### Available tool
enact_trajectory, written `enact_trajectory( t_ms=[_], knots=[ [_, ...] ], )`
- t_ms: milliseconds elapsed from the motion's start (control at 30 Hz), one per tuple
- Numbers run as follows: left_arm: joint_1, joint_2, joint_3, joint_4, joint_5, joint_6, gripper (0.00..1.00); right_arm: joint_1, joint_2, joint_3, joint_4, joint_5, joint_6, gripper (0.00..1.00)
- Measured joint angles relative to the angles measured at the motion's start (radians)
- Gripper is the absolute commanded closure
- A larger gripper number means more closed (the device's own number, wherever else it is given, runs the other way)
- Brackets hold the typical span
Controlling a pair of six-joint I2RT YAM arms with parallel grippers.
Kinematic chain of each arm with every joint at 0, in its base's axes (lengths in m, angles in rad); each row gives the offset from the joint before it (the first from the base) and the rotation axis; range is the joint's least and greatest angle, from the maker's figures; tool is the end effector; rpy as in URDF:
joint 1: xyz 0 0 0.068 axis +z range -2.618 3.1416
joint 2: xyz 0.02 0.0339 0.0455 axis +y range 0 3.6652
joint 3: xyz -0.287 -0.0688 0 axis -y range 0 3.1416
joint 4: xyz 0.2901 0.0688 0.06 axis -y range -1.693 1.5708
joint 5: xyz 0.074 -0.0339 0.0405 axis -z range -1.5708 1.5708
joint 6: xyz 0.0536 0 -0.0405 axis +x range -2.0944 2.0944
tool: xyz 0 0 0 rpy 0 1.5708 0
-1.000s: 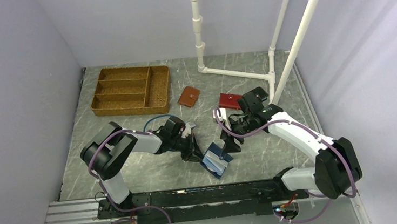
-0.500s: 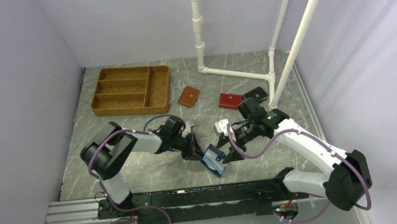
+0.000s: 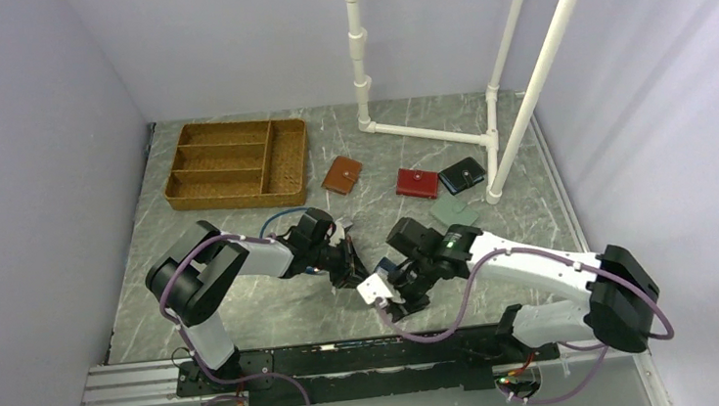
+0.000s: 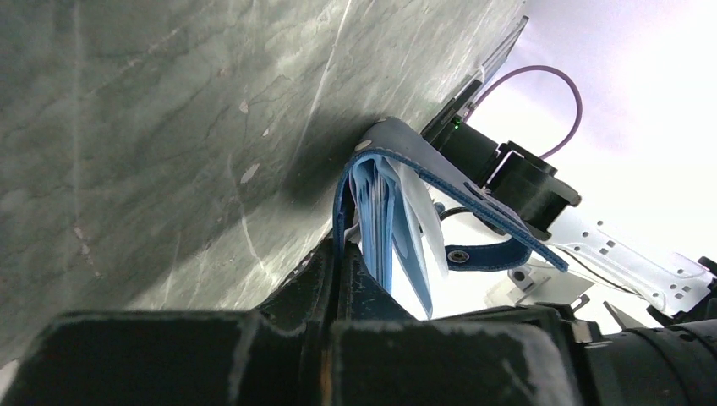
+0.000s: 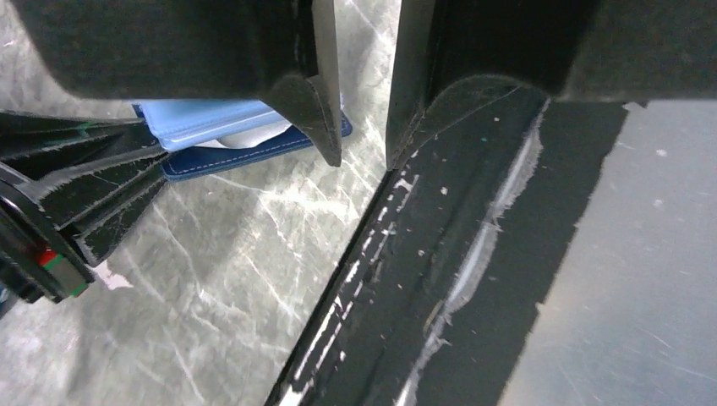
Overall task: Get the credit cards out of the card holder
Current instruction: Open the card holder at the center of the board.
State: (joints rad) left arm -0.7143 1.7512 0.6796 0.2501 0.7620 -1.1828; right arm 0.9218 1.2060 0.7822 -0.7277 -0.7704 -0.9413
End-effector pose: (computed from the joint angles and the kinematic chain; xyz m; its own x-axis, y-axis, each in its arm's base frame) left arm 0.2325 -0.2506 0.0873 -0.9769 -0.0394 0.2102 -0.1984 0.5342 -0.8217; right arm 0.1229 0.2237 0.2143 0.2757 -0.5964 -0.7539 -0.8837 -0.4658 0.0454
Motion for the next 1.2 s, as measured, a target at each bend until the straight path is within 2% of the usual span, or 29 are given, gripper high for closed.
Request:
enact_trajectory(
  t_ms=[167, 400, 767, 1200],
  knots=[
    [0.000, -0.007, 0.000, 0.000, 0.000, -0.010, 1.00, 0.077, 0.078, -0.005, 0.079, 0.174, 0.047, 0.74],
    [0.000, -0.013, 0.000, 0.000, 0.000, -0.010, 1.00, 0.091, 0.119, -0.006, 0.137, 0.319, 0.082, 0.73],
    [0.005, -0.018, 0.000, 0.016, -0.026, -0.007, 1.00, 0.090, 0.152, -0.006, 0.150, 0.384, 0.094, 0.73],
    [0.007, -0.028, 0.005, -0.051, -0.058, 0.047, 1.00, -0.002, 0.135, -0.002, 0.122, 0.370, 0.095, 0.72]
  ],
)
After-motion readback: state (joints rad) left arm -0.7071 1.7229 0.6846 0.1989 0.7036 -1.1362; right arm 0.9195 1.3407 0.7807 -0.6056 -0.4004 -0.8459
